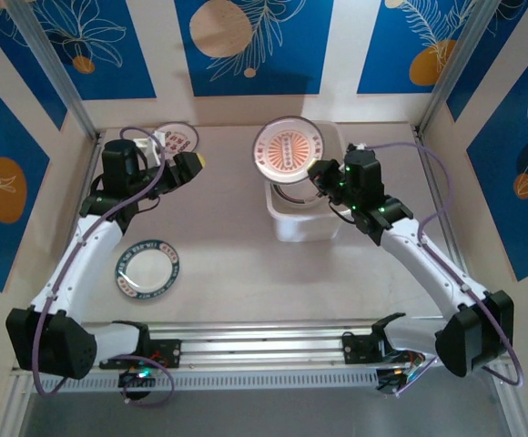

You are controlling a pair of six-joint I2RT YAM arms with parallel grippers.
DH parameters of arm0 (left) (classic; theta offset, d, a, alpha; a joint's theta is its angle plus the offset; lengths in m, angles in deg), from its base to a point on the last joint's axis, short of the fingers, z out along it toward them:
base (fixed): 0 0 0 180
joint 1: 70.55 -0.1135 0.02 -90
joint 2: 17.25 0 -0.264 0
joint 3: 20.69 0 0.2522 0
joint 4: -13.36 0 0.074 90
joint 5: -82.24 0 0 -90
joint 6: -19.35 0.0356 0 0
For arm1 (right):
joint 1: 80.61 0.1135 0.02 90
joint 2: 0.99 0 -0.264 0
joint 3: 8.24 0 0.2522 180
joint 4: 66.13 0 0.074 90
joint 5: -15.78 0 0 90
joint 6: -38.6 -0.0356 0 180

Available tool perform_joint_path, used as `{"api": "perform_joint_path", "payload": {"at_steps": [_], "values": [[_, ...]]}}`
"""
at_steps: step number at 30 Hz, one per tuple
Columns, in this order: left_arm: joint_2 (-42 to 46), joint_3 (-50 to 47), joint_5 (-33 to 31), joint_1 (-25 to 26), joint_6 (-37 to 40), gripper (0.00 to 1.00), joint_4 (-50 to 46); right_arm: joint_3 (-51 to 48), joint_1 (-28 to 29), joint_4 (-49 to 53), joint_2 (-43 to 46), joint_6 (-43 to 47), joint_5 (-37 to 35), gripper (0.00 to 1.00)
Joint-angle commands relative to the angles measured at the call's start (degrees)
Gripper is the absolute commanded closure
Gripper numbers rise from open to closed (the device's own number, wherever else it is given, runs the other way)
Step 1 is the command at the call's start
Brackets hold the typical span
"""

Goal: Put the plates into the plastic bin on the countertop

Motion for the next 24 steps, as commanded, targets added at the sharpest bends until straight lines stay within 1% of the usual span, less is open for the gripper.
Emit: {"api": "perform_joint_path", "payload": {"at_steps": [1,6,12,17,24], "values": [[-0.94,0.11,-0.75,-1.41,1.53,0.26,-1.62,-1.37,-1.02,3.23,1.29,-5.35,-7.98,1.00],[-2.75,-0.88,-0.10,-2.53,0.73,0.26,-0.73,1.20,-1.71,6.81,-3.34,-8.61,-9.18,1.00],[-4.27,-0.47,-0.37,-3.58,0.62,0.26,-0.85,4.34,-0.80,9.52,-9.20,-14.02,-15.29,1.00],[-4.40,-1.57,-0.79,-4.49,0.86,0.26,-1.59,7.83,-0.31,11.67,-14.86,-17.26,-16.69,1.00],[-4.05,-3.00,-0.93,-5.57,1.11,0.26,-2.60,13.52,1.47,15.78,-22.42,-22.08,-21.39,1.00]]}}
